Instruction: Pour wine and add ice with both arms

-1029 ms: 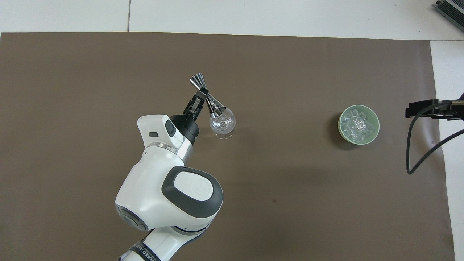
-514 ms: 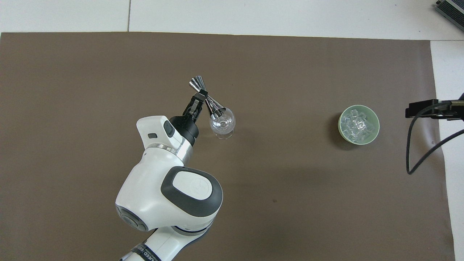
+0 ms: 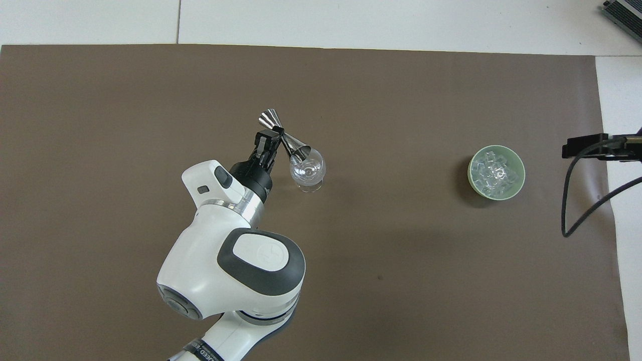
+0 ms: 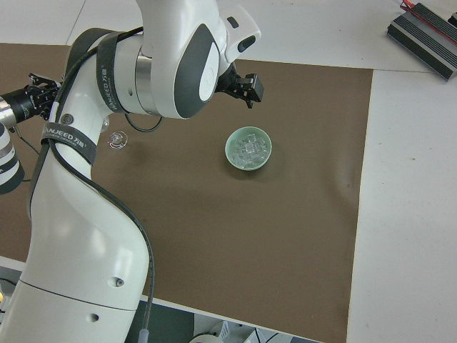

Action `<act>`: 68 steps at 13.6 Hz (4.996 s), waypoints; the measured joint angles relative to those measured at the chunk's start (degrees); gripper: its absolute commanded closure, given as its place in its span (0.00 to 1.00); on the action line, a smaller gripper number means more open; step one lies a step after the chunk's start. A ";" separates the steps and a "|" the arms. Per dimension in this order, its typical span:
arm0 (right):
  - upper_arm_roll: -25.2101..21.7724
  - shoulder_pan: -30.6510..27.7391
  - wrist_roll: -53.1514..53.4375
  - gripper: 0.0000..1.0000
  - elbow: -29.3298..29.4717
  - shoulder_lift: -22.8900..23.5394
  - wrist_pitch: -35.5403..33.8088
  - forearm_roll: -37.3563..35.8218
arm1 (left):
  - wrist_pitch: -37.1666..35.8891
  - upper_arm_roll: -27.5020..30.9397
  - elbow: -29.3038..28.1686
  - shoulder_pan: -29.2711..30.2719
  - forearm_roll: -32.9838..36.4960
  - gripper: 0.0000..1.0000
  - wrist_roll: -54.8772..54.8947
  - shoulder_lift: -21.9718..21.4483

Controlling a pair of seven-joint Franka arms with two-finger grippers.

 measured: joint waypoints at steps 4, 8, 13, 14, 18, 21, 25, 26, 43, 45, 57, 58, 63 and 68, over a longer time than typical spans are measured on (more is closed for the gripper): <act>-0.01 -0.02 0.00 0.00 -0.33 0.00 0.36 0.00 | -1.07 -0.02 0.11 3.73 -3.22 1.00 -0.76 -0.85; -0.03 -0.04 0.00 0.00 -0.94 -0.02 0.95 0.00 | -4.60 -0.13 -0.94 7.76 -5.75 1.00 -3.38 -2.65; -0.03 -0.04 0.00 0.00 -1.24 -0.08 1.99 0.00 | -11.31 -0.12 -7.12 12.96 -5.98 1.00 -6.70 -6.00; -0.03 -0.04 0.00 0.00 -1.27 -0.09 2.03 0.00 | -12.35 -0.13 -8.21 13.72 -5.98 1.00 -6.85 -6.67; -0.03 -0.04 0.02 0.00 -1.50 -0.11 2.79 0.00 | -18.22 -0.04 -12.04 16.59 -6.00 1.00 -7.18 -9.36; -0.03 -0.04 0.04 0.00 -2.66 -0.14 4.22 0.00 | -23.68 0.14 -15.41 19.38 -6.00 1.00 -7.19 -11.98; -0.03 -0.04 0.06 0.00 -6.99 -0.99 8.91 0.00 | -28.88 0.29 -18.83 22.20 -6.00 1.00 -7.19 -14.43; -0.03 -0.04 0.06 0.00 -9.47 -1.77 10.79 0.00 | -29.91 0.31 -19.71 22.57 -6.00 1.00 -7.19 -14.96; -0.09 -1.50 -3.62 0.00 -22.16 8.66 29.72 -0.13 | -64.16 5.51 -25.93 34.56 24.11 1.00 -21.28 -20.32; -0.09 -1.50 -3.64 0.00 -22.56 10.91 32.12 -0.13 | -67.84 5.66 -25.92 36.95 26.58 1.00 -23.78 -20.57; 0.13 -1.19 -6.92 1.00 -25.32 13.89 38.24 -0.18 | -76.16 5.63 -25.02 43.62 36.20 1.00 -54.19 -20.42; 0.13 -1.19 -7.30 1.00 -25.32 13.88 38.24 -0.18 | -76.77 5.64 -25.11 44.94 36.28 1.00 -54.81 -19.98; 0.14 -1.19 -7.42 1.00 -25.31 13.62 38.24 -0.18 | -76.81 5.70 -23.95 49.89 36.46 1.00 -54.99 -15.55; 0.41 -0.94 -7.42 1.00 -24.43 9.68 34.31 -0.14 | -76.76 5.76 -15.56 53.18 37.13 1.00 -54.99 -3.75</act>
